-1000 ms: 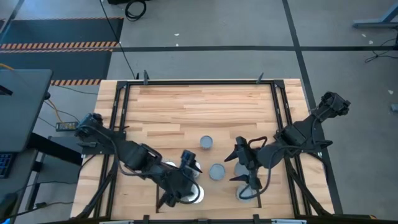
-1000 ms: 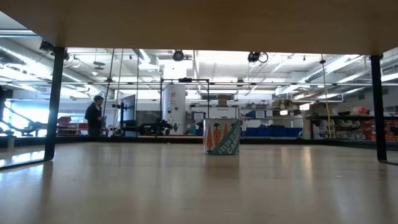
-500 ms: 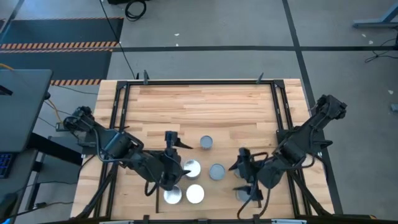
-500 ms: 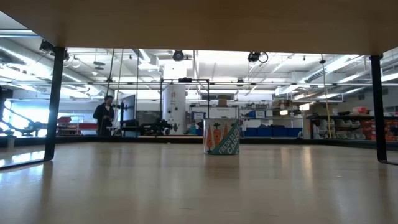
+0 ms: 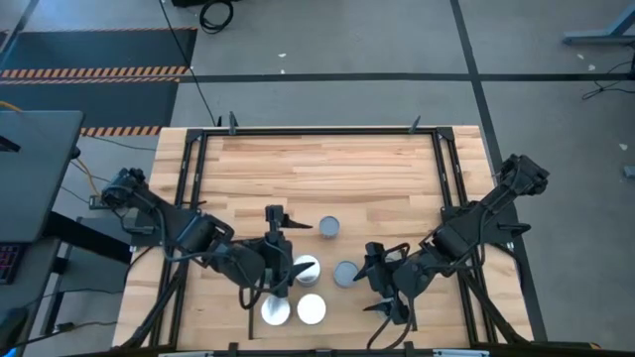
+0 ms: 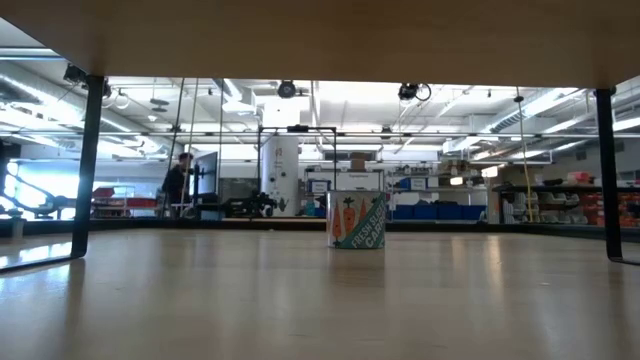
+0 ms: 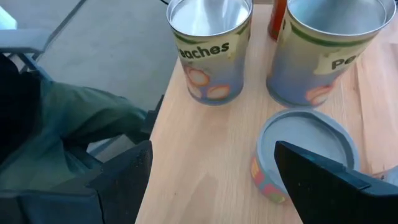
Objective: Pick and place cans onto a shelf
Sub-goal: Adjust the cans on the shelf
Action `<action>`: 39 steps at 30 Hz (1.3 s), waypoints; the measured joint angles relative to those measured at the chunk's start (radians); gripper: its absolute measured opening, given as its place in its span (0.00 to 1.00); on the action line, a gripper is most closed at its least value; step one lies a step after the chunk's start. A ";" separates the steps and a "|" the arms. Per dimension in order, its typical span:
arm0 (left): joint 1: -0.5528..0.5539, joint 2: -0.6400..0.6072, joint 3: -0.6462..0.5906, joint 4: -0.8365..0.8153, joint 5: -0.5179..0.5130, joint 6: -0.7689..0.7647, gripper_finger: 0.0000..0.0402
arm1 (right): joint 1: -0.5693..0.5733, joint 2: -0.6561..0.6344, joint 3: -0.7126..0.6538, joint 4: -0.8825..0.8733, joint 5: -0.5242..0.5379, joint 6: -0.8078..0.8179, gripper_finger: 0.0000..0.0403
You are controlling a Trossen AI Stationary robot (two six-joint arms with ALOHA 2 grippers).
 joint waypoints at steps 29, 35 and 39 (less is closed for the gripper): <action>-0.068 -0.039 -0.143 0.022 -0.158 -0.215 0.93 | -0.012 0.004 0.000 0.004 -0.068 -0.160 0.86; -0.052 -0.038 -0.172 0.033 -0.205 -0.241 0.93 | -0.054 0.004 -0.001 -0.030 -0.109 -0.179 0.86; -0.032 -0.038 -0.172 0.047 -0.222 -0.237 0.93 | -0.081 0.012 0.000 0.062 -0.133 -0.244 0.86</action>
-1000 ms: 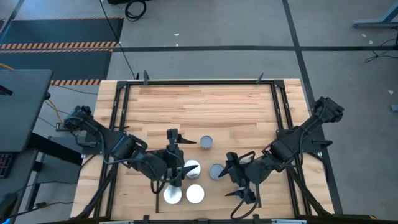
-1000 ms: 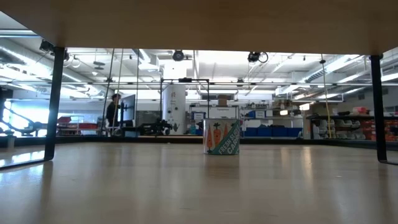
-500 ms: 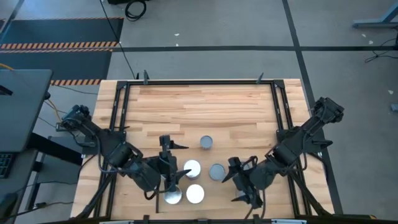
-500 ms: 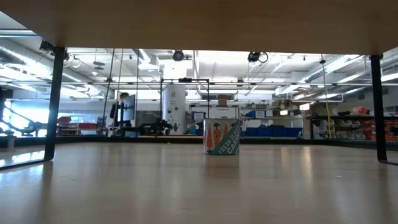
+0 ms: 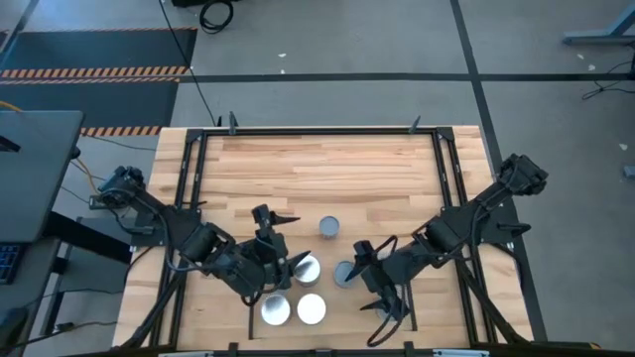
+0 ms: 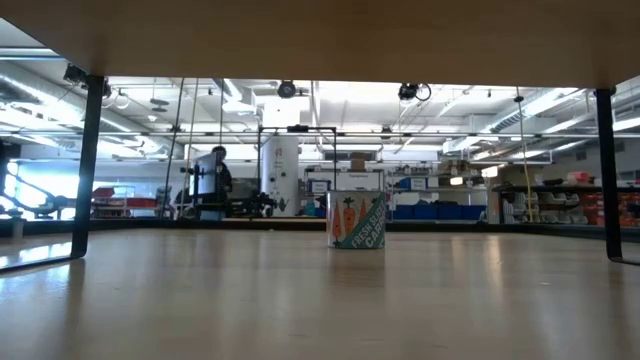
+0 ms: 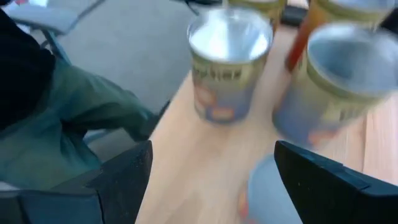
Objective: Pick and place cans onto a shelf
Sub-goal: Adjust the cans on the shelf
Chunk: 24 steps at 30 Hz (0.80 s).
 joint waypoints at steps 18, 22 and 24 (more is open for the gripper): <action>0.042 -0.050 0.001 0.110 0.001 0.117 0.93 | -0.067 0.062 0.000 -0.079 -0.062 0.045 0.86; 0.039 -0.048 0.001 0.141 0.008 0.166 0.93 | -0.072 0.058 -0.001 -0.075 -0.065 0.040 0.86; 0.038 -0.049 0.001 0.137 0.029 0.174 0.93 | -0.073 0.043 -0.001 -0.071 -0.068 0.010 0.86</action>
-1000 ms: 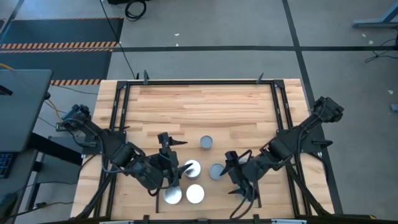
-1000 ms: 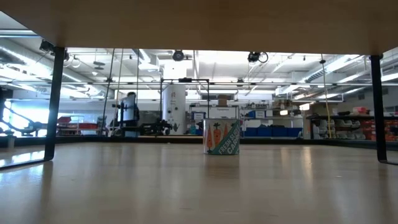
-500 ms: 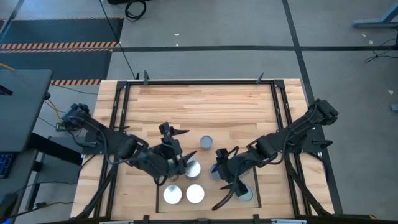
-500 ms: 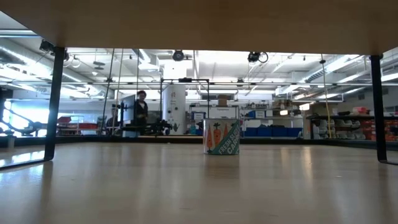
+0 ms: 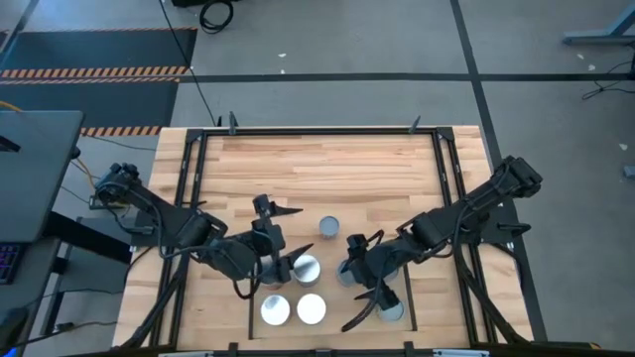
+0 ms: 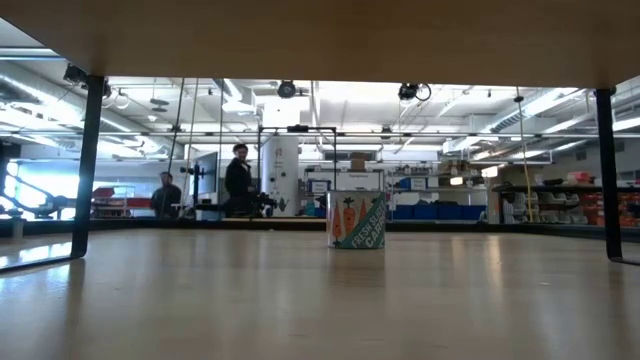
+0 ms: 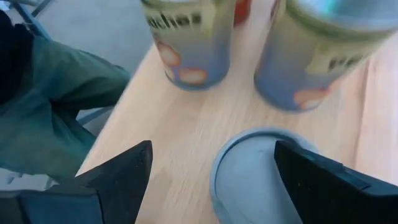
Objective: Pick and place cans onto a shelf
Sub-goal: Adjust the cans on the shelf, then put the canned carrots on the shelf
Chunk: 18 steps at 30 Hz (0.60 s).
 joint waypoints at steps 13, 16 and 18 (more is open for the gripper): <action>0.067 0.011 0.000 0.006 -0.026 -0.095 0.93 | -0.070 -0.198 -0.123 -0.027 0.021 -0.219 0.80; 0.104 0.011 0.000 0.005 0.052 -0.103 0.93 | -0.103 -0.294 -0.208 -0.030 0.039 -0.239 0.73; 0.126 0.011 0.000 0.010 0.145 -0.123 0.93 | -0.125 -0.374 -0.248 -0.041 0.074 -0.239 0.68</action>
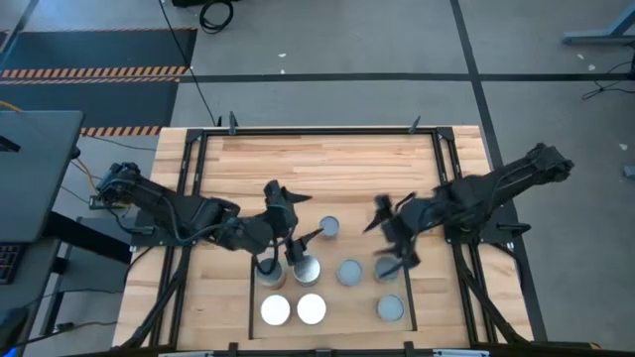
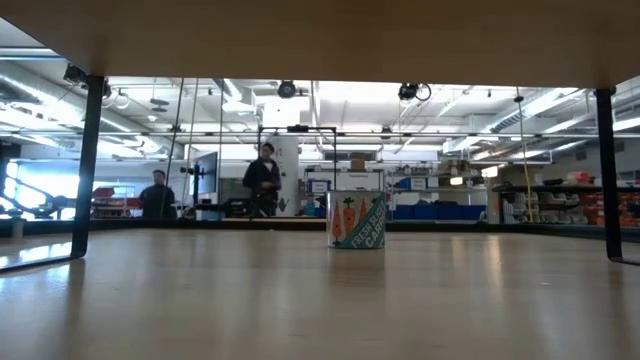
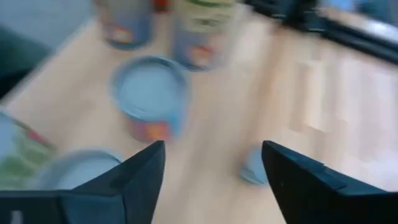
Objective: Pick and place cans onto a shelf
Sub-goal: Put the canned carrots on the shelf
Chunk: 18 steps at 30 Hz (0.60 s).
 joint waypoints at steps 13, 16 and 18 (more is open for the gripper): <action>0.092 0.013 0.000 0.098 0.181 -0.028 0.93 | -0.025 -0.437 -0.315 0.222 0.086 0.088 0.57; 0.098 0.013 0.000 0.175 0.201 -0.030 0.93 | -0.023 -0.508 -0.366 0.297 0.085 0.094 0.56; 0.103 0.013 0.000 0.241 0.197 -0.023 0.93 | -0.024 -0.543 -0.373 0.320 0.083 0.094 0.55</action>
